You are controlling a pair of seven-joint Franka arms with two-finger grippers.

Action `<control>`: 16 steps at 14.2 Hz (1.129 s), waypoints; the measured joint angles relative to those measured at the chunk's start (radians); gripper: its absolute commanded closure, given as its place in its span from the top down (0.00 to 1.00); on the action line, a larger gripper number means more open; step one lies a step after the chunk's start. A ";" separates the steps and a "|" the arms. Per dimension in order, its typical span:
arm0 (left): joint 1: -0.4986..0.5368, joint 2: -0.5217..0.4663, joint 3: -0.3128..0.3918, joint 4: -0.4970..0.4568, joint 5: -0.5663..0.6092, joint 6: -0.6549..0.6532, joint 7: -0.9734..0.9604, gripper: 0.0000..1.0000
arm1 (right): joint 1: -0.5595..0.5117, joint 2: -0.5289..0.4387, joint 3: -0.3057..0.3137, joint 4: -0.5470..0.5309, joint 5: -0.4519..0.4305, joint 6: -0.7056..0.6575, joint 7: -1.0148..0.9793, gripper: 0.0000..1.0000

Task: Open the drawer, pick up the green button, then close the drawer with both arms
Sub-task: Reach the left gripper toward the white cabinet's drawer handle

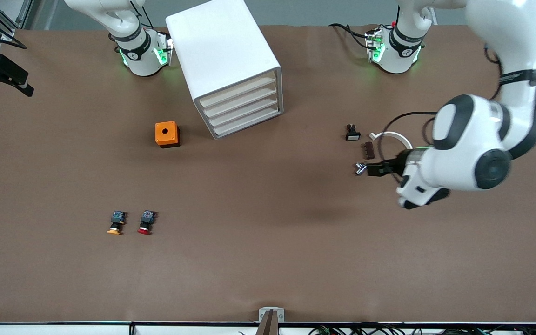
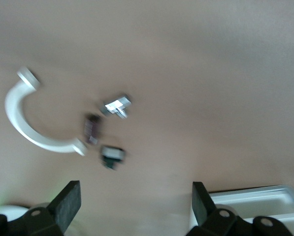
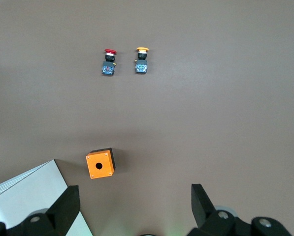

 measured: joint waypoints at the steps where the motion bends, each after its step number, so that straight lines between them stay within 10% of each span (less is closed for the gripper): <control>1: -0.028 0.026 0.000 0.004 -0.040 -0.002 -0.129 0.99 | 0.000 0.000 0.000 0.000 0.000 0.000 0.000 1.00; 8: -0.149 0.224 -0.002 0.058 -0.350 -0.050 -0.920 0.99 | 0.000 0.000 0.000 0.000 0.000 0.000 0.000 1.00; 16: -0.158 0.400 -0.042 0.075 -0.583 -0.098 -1.388 0.99 | 0.000 0.000 0.000 0.000 0.001 0.000 0.000 1.00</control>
